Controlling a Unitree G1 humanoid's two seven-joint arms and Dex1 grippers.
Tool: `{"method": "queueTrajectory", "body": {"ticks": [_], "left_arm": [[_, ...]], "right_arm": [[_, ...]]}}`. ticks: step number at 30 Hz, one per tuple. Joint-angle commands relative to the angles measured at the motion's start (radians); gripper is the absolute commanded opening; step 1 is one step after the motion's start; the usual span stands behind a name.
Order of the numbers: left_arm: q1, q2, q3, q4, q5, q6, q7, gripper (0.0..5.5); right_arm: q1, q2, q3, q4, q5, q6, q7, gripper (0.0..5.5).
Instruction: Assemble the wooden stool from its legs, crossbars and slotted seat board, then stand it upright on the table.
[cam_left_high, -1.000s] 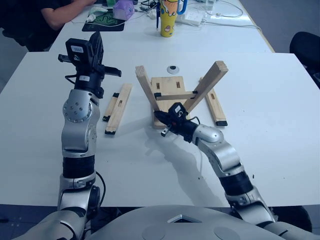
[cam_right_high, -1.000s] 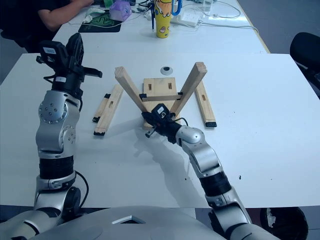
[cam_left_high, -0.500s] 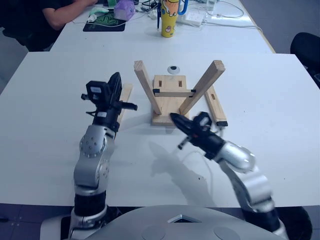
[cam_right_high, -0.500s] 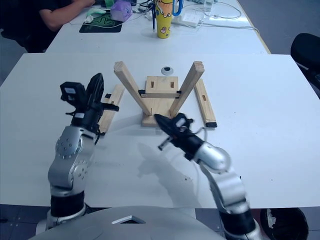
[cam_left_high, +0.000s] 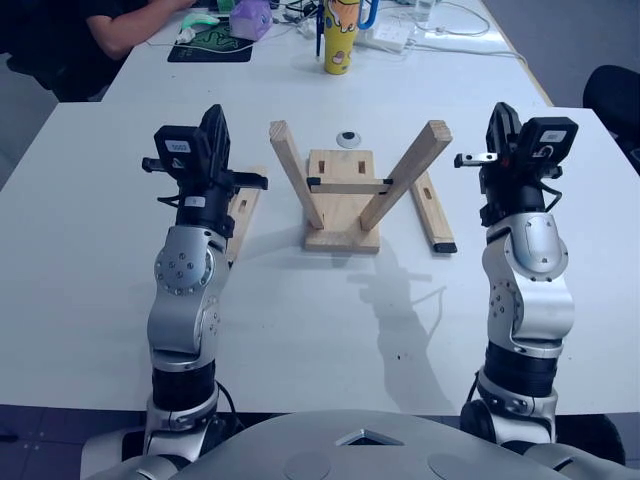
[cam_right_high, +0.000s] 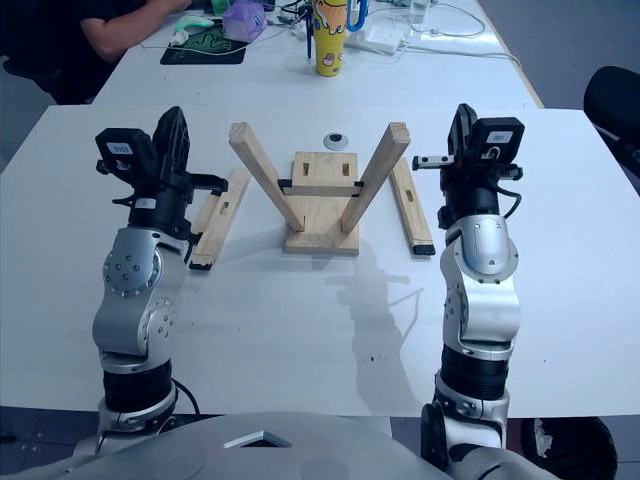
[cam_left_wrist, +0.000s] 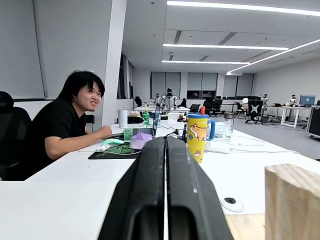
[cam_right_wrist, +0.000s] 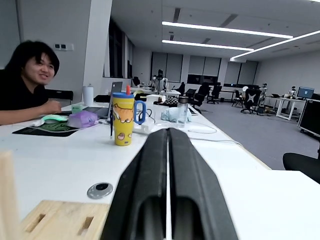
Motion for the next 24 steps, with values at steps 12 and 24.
{"method": "queueTrajectory", "body": {"ticks": [12,24], "left_arm": [[-0.077,0.015,-0.286,0.126,-0.003,0.134,-0.22,0.02],[-0.03,0.097,0.051,0.066,0.155,0.08,0.026,0.02]], "right_arm": [[0.005,-0.077,0.316,-0.007,0.041,0.129,0.259,0.0],[0.038,-0.082,0.028,0.062,-0.007,0.175,0.059,0.0]]}}
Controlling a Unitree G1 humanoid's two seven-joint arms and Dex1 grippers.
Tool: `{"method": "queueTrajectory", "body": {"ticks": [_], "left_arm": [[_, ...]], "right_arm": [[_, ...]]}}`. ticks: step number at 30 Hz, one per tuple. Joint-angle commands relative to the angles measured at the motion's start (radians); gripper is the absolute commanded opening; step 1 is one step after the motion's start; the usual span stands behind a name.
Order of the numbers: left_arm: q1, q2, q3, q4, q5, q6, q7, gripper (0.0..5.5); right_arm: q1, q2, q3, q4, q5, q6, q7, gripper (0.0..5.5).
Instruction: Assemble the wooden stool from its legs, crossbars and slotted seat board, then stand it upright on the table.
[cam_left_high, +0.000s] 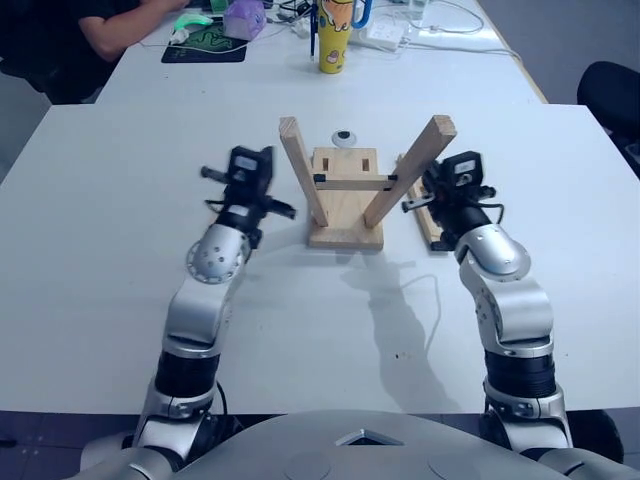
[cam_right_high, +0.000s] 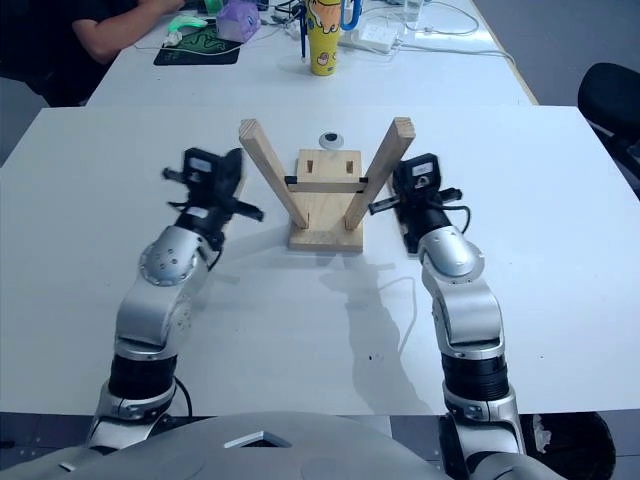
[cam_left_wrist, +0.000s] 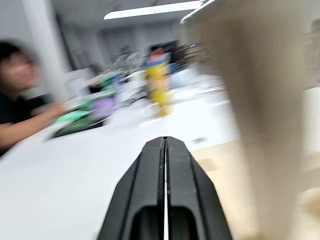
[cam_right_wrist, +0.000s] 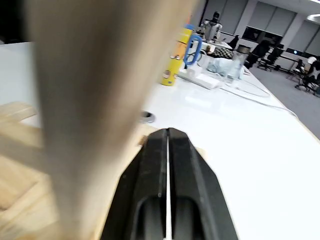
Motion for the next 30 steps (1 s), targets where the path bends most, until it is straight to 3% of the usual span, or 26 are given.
{"method": "queueTrajectory", "body": {"ticks": [1,4,7,10,17,21,24,30], "left_arm": [[-0.023,-0.002,0.077,-0.045,0.037,-0.054,0.06,0.02],[-0.038,-0.025,0.042,-0.031,0.013,-0.068,0.027,0.02],[-0.087,-0.04,-0.167,0.055,-0.048,0.008,-0.165,0.02],[-0.099,-0.06,-0.251,0.072,-0.062,0.059,-0.222,0.02],[-0.023,0.061,-0.083,0.062,0.049,0.067,-0.118,0.02],[0.014,0.126,-0.033,0.065,0.039,0.037,-0.168,0.02],[0.033,0.229,-0.083,0.098,-0.04,-0.002,-0.389,0.02],[0.027,0.446,-0.335,0.118,-0.093,0.043,-0.84,0.02]], "right_arm": [[-0.007,0.031,-0.108,0.018,0.017,-0.009,-0.059,0.0],[-0.048,0.04,-0.114,0.008,0.038,-0.058,-0.044,0.0],[-0.087,0.034,0.044,-0.019,0.068,-0.093,0.09,0.0],[-0.076,0.012,0.144,-0.012,0.053,-0.077,0.153,0.0],[-0.024,-0.053,0.089,0.109,0.021,-0.06,0.159,0.0],[-0.077,-0.079,0.059,0.269,0.042,-0.106,0.222,0.0],[-0.174,-0.114,0.068,0.435,0.044,-0.203,0.318,0.0],[-0.34,-0.132,0.171,0.703,0.018,-0.421,0.558,0.0]]}}
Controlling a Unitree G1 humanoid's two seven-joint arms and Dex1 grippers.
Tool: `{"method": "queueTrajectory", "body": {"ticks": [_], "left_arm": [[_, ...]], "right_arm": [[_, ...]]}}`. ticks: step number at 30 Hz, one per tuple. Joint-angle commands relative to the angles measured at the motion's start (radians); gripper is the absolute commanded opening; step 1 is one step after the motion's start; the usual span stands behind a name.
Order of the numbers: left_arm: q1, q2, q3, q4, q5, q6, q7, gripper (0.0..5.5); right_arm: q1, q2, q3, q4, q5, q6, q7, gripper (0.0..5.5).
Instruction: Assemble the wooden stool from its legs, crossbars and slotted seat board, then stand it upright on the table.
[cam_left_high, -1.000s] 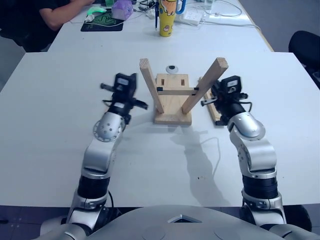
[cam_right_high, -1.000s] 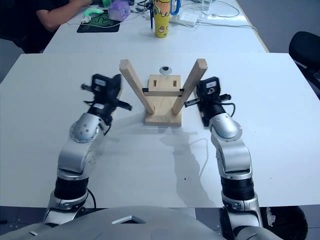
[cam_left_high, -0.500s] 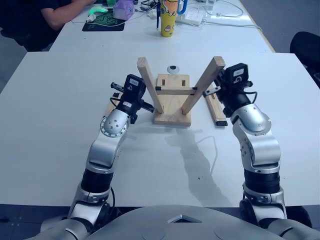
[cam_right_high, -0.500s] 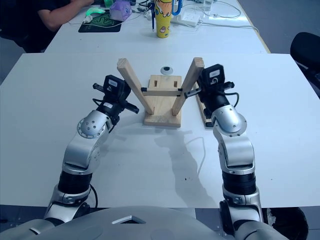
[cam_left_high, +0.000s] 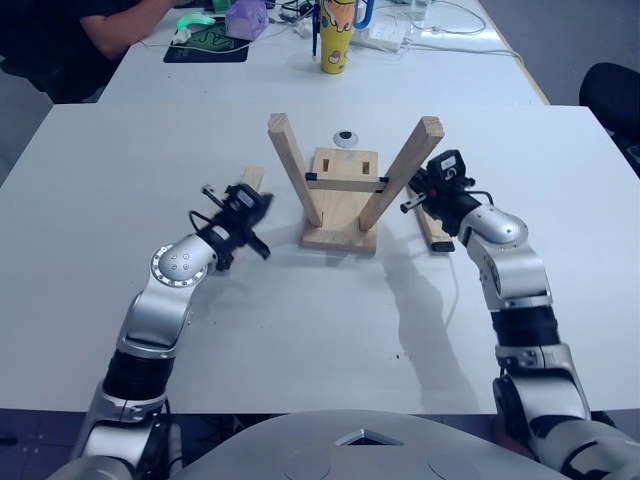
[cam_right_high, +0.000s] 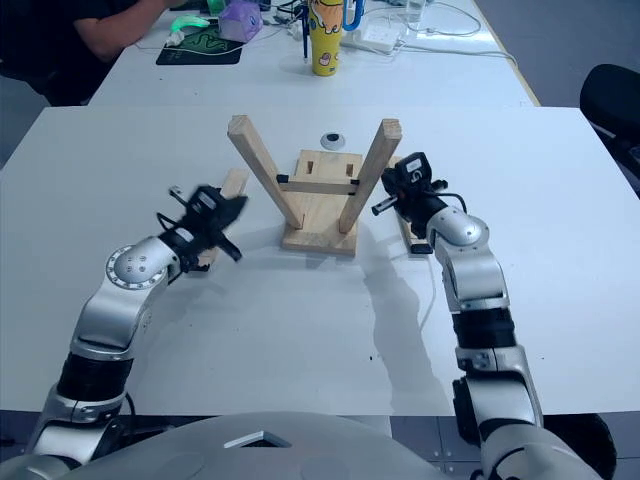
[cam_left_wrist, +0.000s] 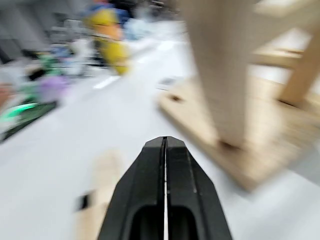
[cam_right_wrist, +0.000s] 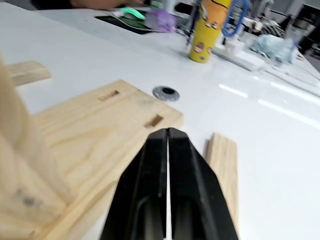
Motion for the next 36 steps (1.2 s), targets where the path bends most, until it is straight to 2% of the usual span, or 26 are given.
{"method": "queueTrajectory", "body": {"ticks": [1,3,7,10,16,22,24,27,29,32,34,36], "left_arm": [[-0.03,0.121,-0.174,0.028,0.004,0.069,-0.237,0.02],[-0.088,0.104,-0.237,0.086,0.055,0.07,-0.252,0.02],[-0.203,-0.003,-0.295,0.267,0.167,0.04,-0.148,0.02],[-0.236,-0.042,-0.279,0.333,0.223,0.047,-0.058,0.02],[-0.224,-0.02,-0.266,0.297,0.272,0.114,-0.043,0.02],[-0.236,-0.021,-0.212,0.258,0.35,0.176,0.065,0.02],[-0.23,-0.006,-0.166,0.242,0.383,0.161,0.137,0.02],[-0.198,0.077,-0.064,0.187,0.417,0.172,0.178,0.02],[-0.159,0.147,0.003,0.131,0.406,0.187,0.142,0.02],[-0.12,0.2,0.037,0.02,0.259,0.161,-0.048,0.02],[-0.096,0.212,0.022,-0.049,0.151,0.154,-0.174,0.02],[-0.088,0.232,-0.041,-0.096,0.086,0.164,-0.285,0.02]], "right_arm": [[-0.098,-0.02,0.074,0.138,-0.022,-0.129,0.159,0.0],[-0.109,-0.021,0.102,0.164,-0.029,-0.159,0.211,0.0],[-0.107,-0.015,0.147,0.173,-0.047,-0.195,0.268,0.0],[-0.097,-0.001,0.186,0.152,-0.055,-0.201,0.306,0.0],[-0.121,0.084,0.255,0.17,-0.074,-0.237,0.315,0.0],[-0.213,0.184,0.292,0.355,-0.193,-0.308,0.163,0.0],[-0.2,0.12,0.277,0.304,-0.235,-0.294,0.149,0.0],[-0.131,-0.045,0.222,0.138,-0.259,-0.221,0.209,0.0],[-0.126,-0.129,0.195,0.121,-0.28,-0.213,0.222,0.0],[-0.201,-0.173,0.198,0.273,-0.333,-0.261,0.179,0.0],[-0.278,-0.161,0.233,0.425,-0.381,-0.318,0.162,0.0],[-0.373,-0.131,0.286,0.59,-0.44,-0.378,0.156,0.0]]}}
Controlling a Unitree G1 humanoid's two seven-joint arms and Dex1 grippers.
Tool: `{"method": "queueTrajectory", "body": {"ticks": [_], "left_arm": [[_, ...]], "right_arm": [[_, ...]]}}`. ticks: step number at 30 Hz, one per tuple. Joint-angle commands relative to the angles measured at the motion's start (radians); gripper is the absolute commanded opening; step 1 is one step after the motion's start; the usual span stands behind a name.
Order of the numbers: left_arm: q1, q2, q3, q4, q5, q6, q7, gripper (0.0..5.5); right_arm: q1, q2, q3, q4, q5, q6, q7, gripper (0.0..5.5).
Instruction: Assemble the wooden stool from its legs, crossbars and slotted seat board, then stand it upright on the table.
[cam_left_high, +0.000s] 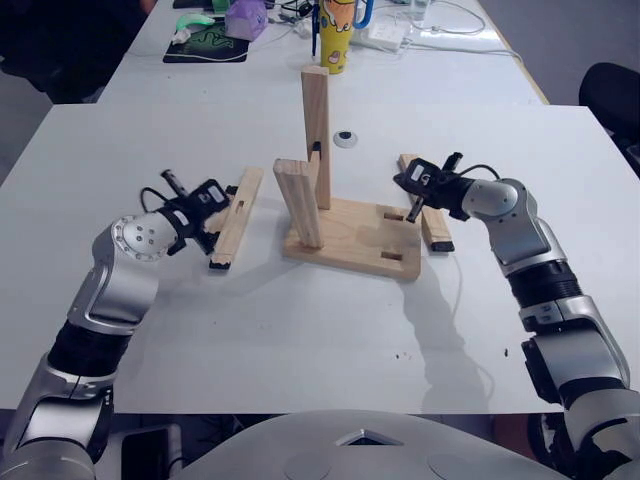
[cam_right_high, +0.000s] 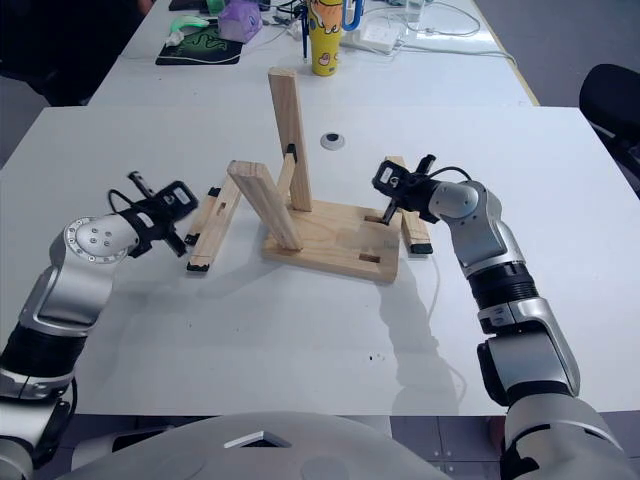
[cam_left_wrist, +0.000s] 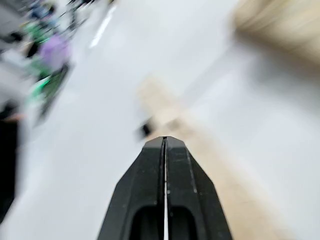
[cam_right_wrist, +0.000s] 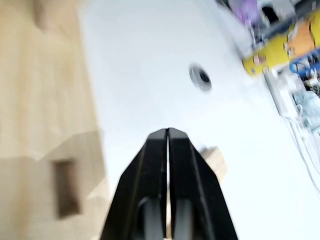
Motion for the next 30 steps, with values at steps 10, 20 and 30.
{"method": "queueTrajectory", "body": {"ticks": [10,20,30], "left_arm": [[-0.144,-0.148,-0.412,0.173,0.149,0.023,-0.053,0.02],[-0.212,-0.332,-0.349,0.398,0.218,0.044,0.167,0.02],[-0.39,-0.464,-0.261,0.884,0.167,-0.273,0.259,0.02]], "right_arm": [[-0.387,0.138,0.257,0.62,-0.247,-0.219,0.261,0.0],[-0.266,0.179,0.166,0.543,-0.136,-0.162,0.367,0.0],[0.125,0.161,0.076,0.02,-0.053,0.173,0.19,0.0]]}}
